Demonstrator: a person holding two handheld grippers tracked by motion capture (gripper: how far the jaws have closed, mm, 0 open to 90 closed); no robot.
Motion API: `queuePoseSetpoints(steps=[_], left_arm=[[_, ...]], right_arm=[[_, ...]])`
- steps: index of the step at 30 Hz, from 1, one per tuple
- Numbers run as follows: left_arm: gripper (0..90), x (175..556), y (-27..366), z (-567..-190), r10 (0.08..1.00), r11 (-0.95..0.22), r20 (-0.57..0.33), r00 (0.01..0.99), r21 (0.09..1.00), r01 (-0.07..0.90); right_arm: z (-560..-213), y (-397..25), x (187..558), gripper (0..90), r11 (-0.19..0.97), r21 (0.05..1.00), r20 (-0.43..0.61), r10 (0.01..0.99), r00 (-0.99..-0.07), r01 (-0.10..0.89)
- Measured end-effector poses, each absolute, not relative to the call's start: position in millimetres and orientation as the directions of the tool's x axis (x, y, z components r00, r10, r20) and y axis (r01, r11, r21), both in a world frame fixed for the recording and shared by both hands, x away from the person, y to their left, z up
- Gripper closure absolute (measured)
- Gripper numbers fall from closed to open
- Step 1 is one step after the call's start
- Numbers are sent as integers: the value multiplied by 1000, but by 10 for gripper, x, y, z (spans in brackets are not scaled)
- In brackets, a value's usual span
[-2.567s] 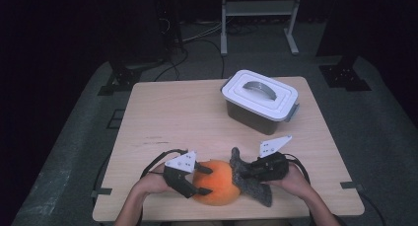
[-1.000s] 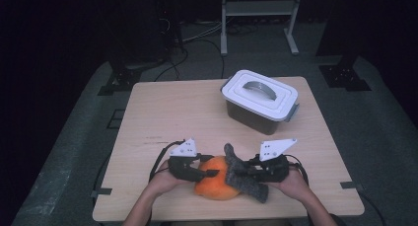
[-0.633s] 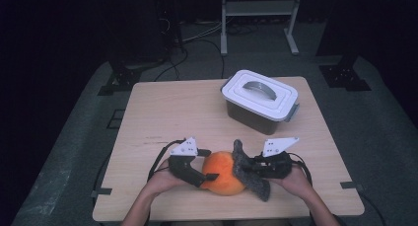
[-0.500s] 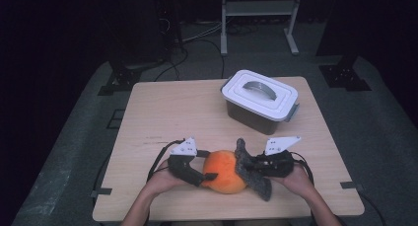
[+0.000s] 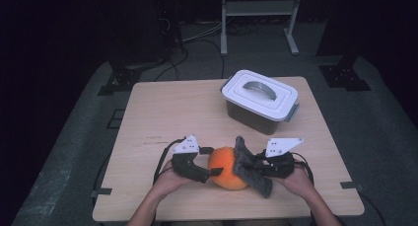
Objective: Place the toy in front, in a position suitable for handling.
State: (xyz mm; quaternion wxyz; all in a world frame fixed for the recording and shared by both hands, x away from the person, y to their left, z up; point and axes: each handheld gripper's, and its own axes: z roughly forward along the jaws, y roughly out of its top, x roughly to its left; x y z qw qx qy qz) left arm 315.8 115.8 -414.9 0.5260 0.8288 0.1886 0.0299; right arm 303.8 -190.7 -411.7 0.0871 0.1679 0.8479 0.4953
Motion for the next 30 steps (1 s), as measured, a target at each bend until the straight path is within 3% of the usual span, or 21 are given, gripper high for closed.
queuePoseSetpoints(steps=[4,7,10,15,19,25,30], left_arm=[[402,3133,1140,-4173,317,-367,-145,937,892,262],[456,3120,1116,-4149,329,-363,-138,934,895,260],[454,3107,1084,-4151,328,-343,-151,932,901,266],[441,3096,1079,-4148,326,-347,-143,934,901,259],[440,3115,1089,-4156,340,-320,-170,925,904,284],[437,3095,1020,-4143,335,-293,-185,924,911,289],[388,3085,1016,-4126,327,-303,-173,929,912,277]], right_arm=[[-4128,-2002,3083,741,441,868,39,395,-918,227],[-4038,-1988,3038,742,438,877,14,389,-921,198],[-3914,-1942,2968,741,384,908,21,354,-935,166],[-3981,-1841,2942,741,441,886,-14,332,-943,142],[-4019,-1948,2995,740,496,854,-54,379,-924,154],[-3869,-1935,2909,741,429,896,-48,349,-936,114],[-3939,-1853,2911,743,468,878,-65,324,-944,100]])
